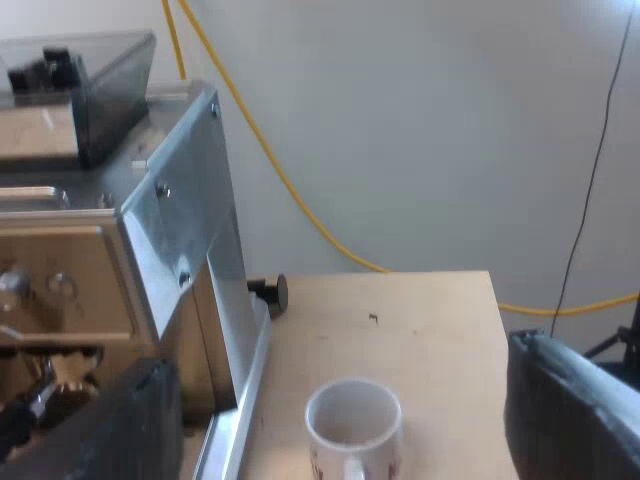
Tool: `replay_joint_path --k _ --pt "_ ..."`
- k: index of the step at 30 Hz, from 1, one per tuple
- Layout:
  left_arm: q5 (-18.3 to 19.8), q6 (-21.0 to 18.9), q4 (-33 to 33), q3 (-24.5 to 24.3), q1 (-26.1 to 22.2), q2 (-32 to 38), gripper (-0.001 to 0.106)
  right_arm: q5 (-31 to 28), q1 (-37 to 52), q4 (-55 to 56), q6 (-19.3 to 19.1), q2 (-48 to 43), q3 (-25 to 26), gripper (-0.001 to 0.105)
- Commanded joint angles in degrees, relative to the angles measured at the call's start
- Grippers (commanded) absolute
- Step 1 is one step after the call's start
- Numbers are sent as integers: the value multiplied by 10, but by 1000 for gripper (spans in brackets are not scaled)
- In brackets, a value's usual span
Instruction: Pour the beans into the coffee machine
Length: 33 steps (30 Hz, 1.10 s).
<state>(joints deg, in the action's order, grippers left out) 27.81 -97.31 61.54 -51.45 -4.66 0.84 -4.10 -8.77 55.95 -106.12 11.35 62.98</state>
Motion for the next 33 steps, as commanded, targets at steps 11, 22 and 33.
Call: replay_joint_path --k 11,22,33 --pt "-1 -4 16 -5 3 22 105 -58 2 35 -4 -112 7 68" --pt "-22 -4 17 -5 3 22 105 -64 2 49 17 -146 -28 68" --pt "-103 -2 59 21 3 22 105 -54 2 47 31 -146 -100 68"
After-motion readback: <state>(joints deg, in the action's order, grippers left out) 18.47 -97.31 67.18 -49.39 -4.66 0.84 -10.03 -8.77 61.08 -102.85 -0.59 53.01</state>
